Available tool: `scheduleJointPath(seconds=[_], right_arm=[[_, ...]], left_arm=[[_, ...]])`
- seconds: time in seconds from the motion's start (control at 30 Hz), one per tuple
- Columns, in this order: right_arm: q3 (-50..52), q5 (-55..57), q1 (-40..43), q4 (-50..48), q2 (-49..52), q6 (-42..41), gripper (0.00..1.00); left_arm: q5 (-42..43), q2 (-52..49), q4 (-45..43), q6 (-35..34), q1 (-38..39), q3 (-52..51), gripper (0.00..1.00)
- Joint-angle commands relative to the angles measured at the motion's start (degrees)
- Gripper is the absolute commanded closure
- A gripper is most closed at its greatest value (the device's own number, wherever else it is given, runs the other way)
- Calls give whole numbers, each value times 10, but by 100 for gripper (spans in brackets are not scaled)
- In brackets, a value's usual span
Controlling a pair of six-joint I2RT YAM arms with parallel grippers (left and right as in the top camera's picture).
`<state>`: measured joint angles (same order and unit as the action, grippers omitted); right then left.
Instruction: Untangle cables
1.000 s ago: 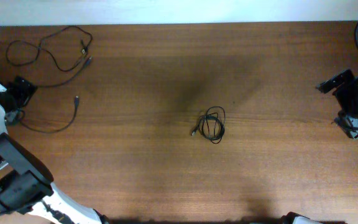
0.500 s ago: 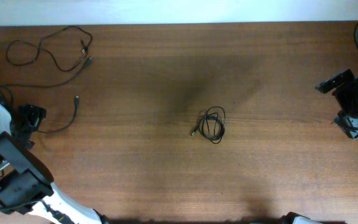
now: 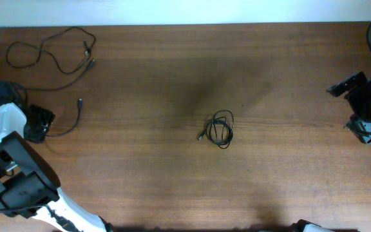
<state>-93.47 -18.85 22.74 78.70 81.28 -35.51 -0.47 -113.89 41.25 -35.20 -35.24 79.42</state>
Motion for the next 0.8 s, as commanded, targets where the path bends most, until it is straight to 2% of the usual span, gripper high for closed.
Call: scheduleJointPath(seconds=[0.0, 0.23, 0.33, 0.43, 0.47, 0.6, 0.67, 0.77], right_arm=[[3, 7, 2, 0, -2, 8, 1], [3, 7, 2, 0, -2, 8, 1], [3, 7, 2, 0, -2, 8, 2], [3, 7, 2, 0, -2, 8, 1], [3, 7, 2, 0, -2, 8, 2], [3, 7, 2, 0, -2, 8, 1], [3, 7, 2, 0, -2, 8, 1], [3, 7, 2, 0, -2, 8, 1]], left_arm=[[-26, 3, 7, -23, 0, -7, 44], [-33, 3, 8, -30, 0, -26, 49], [-35, 3, -33, -30, 0, -66, 54], [-35, 3, -67, -29, -1, -82, 65], [-34, 3, -77, -30, -1, -82, 72], [-4, 3, -116, -29, 0, -82, 85], [45, 3, -148, -25, 0, -82, 91], [96, 3, -197, -22, 0, -82, 93]])
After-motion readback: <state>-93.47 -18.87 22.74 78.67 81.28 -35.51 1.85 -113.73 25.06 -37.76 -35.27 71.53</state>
